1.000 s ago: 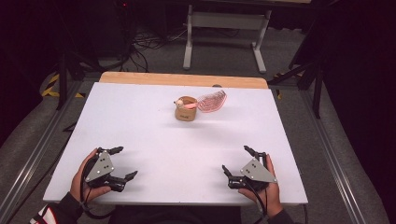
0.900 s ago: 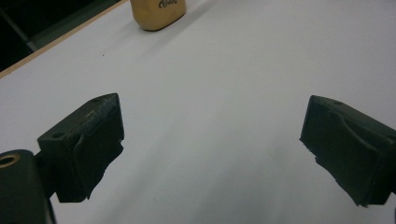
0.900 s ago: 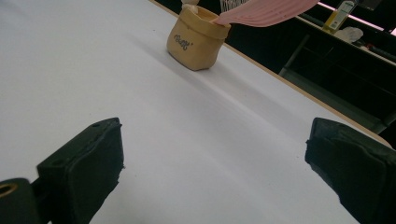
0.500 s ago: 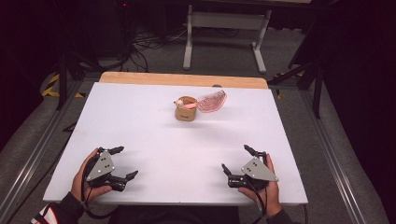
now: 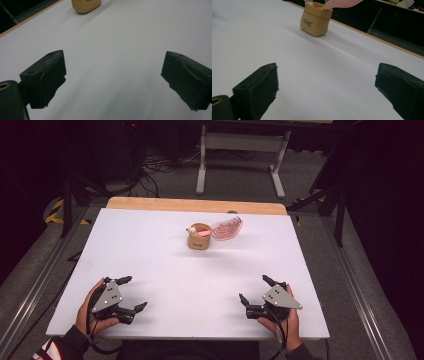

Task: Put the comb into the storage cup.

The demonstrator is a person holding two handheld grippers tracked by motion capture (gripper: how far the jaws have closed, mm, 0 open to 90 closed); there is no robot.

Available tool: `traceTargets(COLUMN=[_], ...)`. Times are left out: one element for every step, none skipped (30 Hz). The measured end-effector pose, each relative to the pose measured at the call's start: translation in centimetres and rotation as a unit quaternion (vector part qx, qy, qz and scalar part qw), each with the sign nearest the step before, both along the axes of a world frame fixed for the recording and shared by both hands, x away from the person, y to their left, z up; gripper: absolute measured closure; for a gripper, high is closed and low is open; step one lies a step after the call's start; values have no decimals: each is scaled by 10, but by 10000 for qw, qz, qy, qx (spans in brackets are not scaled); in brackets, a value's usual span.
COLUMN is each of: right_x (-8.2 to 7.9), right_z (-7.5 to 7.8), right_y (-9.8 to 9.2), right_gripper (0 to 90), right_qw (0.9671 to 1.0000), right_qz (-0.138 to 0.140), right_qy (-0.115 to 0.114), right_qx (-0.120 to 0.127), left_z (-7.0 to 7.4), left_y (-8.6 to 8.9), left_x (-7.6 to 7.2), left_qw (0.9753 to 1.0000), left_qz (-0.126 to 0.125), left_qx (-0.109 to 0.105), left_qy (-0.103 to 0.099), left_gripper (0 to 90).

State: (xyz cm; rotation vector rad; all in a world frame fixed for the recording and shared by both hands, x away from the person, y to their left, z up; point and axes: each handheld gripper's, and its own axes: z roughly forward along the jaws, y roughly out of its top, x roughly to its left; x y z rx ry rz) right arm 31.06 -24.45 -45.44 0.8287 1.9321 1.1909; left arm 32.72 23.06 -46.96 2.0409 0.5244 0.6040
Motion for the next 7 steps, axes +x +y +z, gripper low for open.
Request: traceTargets(right_x=[0,0,1,1,2,3,3], right_z=[0,0,0,0,0,0,1], right_y=[0,-1,-2,-2,-3,-3,-3], right_gripper=[52,51,51,51,52,51,51], right_qw=[10000,10000,9999,9999,9999,9999,9999], right_qz=[-33,-64,-78,-99,-121,-129,-132], right_qy=[-10,-19,-12,-3,-3,15,40], right_qx=[-33,-68,-73,-51,-36,1,27], left_z=[0,-1,-1,-1,-1,-1,-1], left_y=[0,0,0,0,0,1,1], left_x=[1,1,2,2,2,2,2], left_qw=[10000,10000,10000,10000,10000,9999,9999], left_qz=[4,24,32,44,60,69,69], left_qx=[-12,-38,-32,-33,-27,-36,-51], left_qy=[4,27,35,49,56,73,107], left_gripper=[68,68,68,67,67,67,67])
